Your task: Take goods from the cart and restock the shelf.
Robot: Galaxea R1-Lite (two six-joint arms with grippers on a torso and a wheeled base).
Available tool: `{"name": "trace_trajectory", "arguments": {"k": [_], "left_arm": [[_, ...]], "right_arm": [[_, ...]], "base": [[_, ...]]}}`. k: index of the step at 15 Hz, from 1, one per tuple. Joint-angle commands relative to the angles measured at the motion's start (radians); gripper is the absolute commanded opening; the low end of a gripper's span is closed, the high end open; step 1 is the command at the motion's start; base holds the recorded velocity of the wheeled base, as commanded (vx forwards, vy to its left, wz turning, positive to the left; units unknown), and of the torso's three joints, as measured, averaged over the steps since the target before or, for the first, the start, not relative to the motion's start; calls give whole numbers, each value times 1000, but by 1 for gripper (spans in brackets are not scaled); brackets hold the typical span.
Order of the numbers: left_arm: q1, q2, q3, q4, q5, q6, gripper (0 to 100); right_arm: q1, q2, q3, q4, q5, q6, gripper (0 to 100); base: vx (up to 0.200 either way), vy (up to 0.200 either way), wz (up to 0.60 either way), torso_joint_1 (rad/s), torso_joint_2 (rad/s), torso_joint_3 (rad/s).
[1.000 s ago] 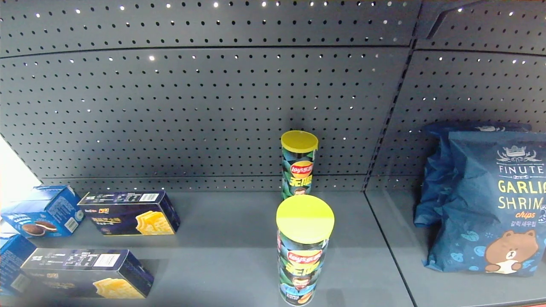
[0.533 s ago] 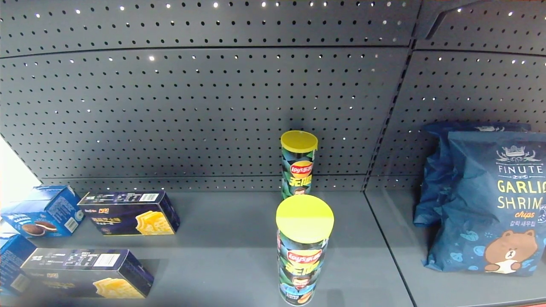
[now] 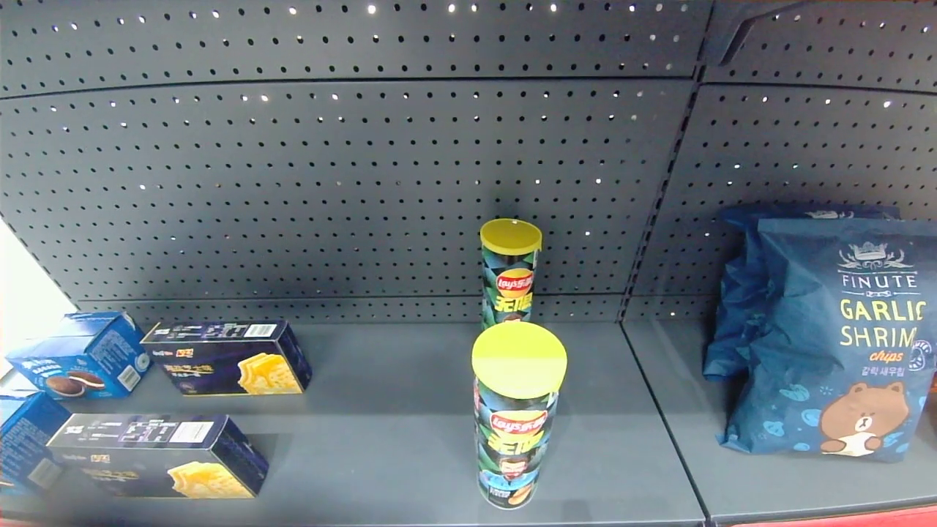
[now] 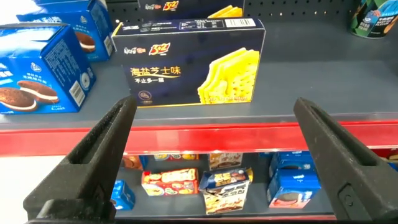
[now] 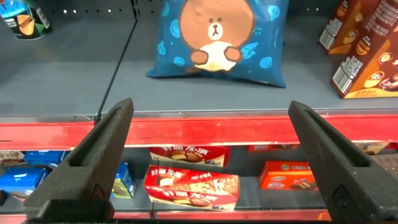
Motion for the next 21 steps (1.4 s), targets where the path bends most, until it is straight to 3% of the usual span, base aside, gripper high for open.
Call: {"name": "trace_trajectory", "arguments": {"k": [1, 21], "left_arm": [[1, 0, 0, 0, 1, -1, 100], [1, 0, 0, 0, 2, -4, 100]], "right_arm": [[0, 1, 0, 0, 0, 0, 100], [0, 1, 0, 0, 0, 0, 100]], "base": [[-200, 0, 0, 2, 2, -2], [0, 0, 0, 0, 0, 0]]}}
